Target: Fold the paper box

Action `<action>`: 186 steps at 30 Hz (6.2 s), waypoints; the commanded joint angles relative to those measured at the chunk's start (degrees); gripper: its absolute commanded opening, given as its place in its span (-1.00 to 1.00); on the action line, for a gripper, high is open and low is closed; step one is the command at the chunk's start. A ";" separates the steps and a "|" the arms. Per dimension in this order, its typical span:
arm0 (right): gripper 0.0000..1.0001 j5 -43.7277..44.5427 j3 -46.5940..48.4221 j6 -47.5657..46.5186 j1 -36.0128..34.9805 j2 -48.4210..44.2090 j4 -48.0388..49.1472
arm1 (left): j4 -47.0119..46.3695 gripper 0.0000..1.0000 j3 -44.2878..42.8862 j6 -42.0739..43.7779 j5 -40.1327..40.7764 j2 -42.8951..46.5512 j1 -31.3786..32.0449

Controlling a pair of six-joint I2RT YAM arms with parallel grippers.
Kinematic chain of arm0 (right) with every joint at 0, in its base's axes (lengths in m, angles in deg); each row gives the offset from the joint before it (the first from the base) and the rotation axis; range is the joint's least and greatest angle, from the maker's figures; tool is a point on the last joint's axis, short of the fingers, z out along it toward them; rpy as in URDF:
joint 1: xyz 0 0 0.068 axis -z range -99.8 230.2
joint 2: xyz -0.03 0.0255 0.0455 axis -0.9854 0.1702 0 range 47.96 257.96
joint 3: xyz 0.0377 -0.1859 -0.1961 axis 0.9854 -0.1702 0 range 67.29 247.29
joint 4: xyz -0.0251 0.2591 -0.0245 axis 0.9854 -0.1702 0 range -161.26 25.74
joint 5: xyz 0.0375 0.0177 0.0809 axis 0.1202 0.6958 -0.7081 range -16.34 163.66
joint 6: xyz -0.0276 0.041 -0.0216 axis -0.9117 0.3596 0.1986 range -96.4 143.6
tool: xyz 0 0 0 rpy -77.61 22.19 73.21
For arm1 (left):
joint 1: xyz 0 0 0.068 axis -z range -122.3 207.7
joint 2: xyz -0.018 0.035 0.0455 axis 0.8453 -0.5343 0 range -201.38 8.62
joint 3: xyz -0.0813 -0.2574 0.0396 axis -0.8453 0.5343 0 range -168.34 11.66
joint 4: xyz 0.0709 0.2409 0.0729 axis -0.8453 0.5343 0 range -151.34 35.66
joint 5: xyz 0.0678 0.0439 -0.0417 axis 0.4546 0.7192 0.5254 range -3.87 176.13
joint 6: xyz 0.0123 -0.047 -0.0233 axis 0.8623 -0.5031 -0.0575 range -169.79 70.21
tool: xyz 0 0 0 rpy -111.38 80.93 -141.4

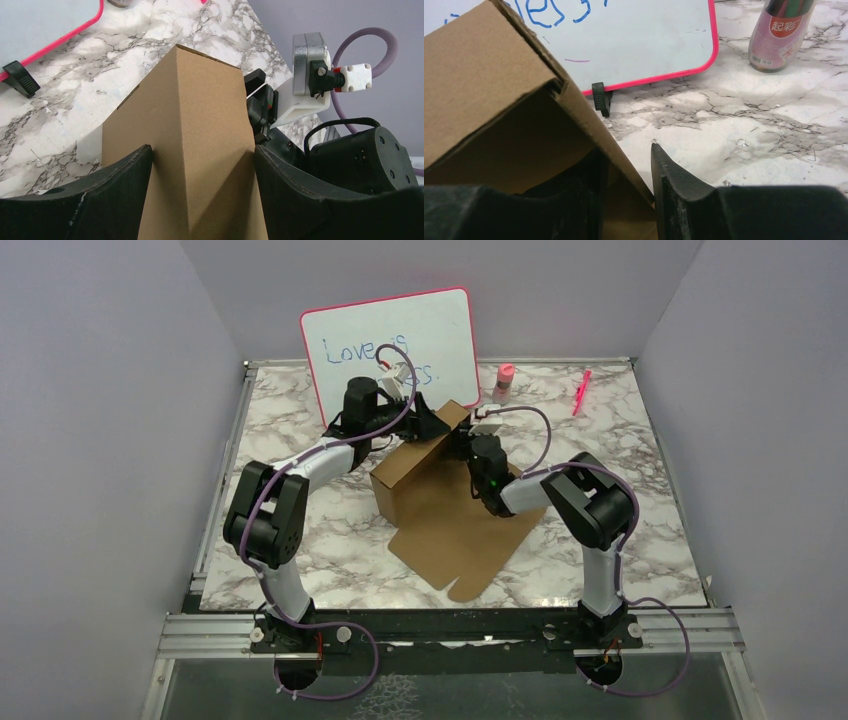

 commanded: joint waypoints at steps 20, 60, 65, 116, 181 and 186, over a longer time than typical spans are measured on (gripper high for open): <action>-0.10 -0.18 -1.43 3.97 3.86 0.38 9.32 | 5.69 0.47 3.71 -0.90 -5.11 1.27 2.93; 0.63 -17.22 -21.21 -9.09 4.99 -10.39 20.74 | 29.74 0.69 -10.45 13.82 21.91 9.49 3.47; 0.63 -12.53 -25.07 -2.37 4.98 -16.04 18.41 | 31.27 0.69 -8.78 14.90 27.81 12.74 5.62; 0.62 -8.87 -38.54 7.90 4.95 -51.98 -5.21 | 47.87 0.12 -16.20 39.11 107.35 0.64 36.91; 0.75 -29.80 1.36 1.37 5.01 -58.94 -61.94 | 16.64 0.00 30.20 -13.31 24.83 25.73 3.15; 0.76 -31.36 4.35 1.07 4.99 -57.81 -64.17 | 11.69 0.09 32.60 -16.46 24.27 25.53 5.88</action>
